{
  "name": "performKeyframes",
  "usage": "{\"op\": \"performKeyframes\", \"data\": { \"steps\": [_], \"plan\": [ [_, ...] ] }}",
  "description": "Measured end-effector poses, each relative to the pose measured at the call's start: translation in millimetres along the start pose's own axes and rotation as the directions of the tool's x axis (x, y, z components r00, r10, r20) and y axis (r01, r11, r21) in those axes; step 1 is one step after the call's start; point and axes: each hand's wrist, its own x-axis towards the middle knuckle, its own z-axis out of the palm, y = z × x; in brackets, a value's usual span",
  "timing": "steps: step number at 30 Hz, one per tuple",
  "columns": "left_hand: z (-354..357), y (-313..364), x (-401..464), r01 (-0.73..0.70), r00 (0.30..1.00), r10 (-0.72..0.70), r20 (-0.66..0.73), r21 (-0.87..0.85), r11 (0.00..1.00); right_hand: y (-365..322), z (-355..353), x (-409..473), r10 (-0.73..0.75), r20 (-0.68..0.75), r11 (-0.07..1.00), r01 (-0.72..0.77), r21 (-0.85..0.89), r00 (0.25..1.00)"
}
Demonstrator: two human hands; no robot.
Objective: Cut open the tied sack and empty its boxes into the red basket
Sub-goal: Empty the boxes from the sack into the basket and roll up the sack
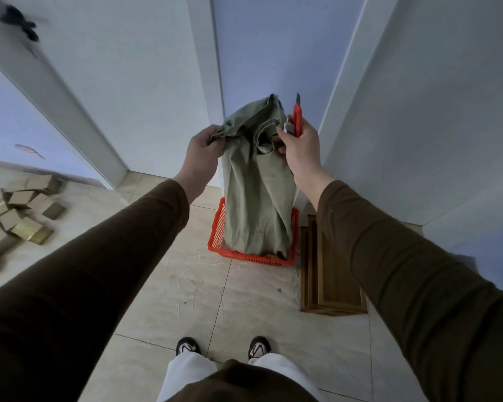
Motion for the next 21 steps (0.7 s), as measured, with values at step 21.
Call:
{"op": "performKeyframes", "data": {
  "steps": [21],
  "plan": [
    [-4,131,-3,-0.262,0.965,0.263,-0.002,-0.115,0.958,-132,6,3,-0.198,0.045,0.977,0.194,0.089,0.979]
  ]
}}
